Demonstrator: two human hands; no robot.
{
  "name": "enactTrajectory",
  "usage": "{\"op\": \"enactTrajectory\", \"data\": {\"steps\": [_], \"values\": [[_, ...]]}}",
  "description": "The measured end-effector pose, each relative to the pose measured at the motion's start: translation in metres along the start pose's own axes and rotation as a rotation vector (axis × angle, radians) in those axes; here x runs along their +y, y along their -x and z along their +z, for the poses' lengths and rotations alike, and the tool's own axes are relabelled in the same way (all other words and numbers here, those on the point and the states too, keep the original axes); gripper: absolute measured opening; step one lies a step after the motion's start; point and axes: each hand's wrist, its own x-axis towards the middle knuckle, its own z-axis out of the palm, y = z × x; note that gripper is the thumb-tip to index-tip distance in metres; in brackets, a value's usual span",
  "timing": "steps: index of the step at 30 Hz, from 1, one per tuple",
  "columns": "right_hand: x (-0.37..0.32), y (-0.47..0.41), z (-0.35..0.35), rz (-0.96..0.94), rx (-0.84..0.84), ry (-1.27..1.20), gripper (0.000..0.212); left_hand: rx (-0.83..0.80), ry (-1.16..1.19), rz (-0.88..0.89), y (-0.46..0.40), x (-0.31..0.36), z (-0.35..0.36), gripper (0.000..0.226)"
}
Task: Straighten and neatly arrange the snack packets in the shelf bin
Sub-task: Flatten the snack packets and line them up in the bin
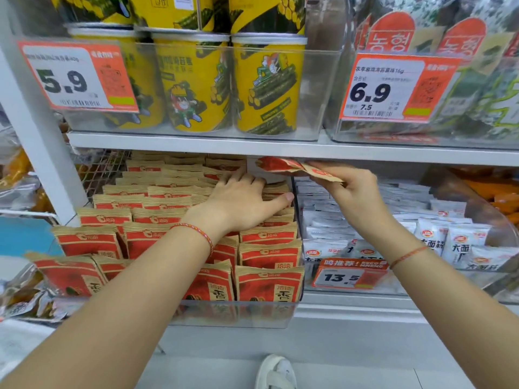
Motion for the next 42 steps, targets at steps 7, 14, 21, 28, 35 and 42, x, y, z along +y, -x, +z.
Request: {"op": "enactTrajectory", "data": {"steps": [7, 14, 21, 28, 35, 42], "values": [[-0.009, -0.025, 0.033, 0.064, -0.114, 0.113, 0.025, 0.006, 0.011, 0.004, -0.003, -0.002, 0.004, 0.077], [-0.012, -0.051, 0.05, 0.173, -0.21, 0.47, 0.035, 0.003, 0.009, -0.002, -0.003, -0.002, 0.004, 0.077], [-0.009, -0.058, 0.059, 0.333, -0.11, 0.367, 0.033, -0.002, 0.018, -0.004, -0.002, -0.002, 0.005, 0.075], [-0.009, -0.041, 0.048, 0.241, -0.165, 0.466, 0.038, -0.005, 0.023, -0.007, -0.003, -0.003, 0.005, 0.076], [-0.014, -0.052, 0.053, 0.236, -0.298, 0.494, 0.049, 0.001, 0.019, -0.009, -0.002, -0.003, 0.005, 0.075], [-0.013, -0.056, 0.052, 0.201, -0.34, 0.614, 0.044, 0.015, 0.023, -0.004, -0.004, -0.003, 0.007, 0.075]]}}
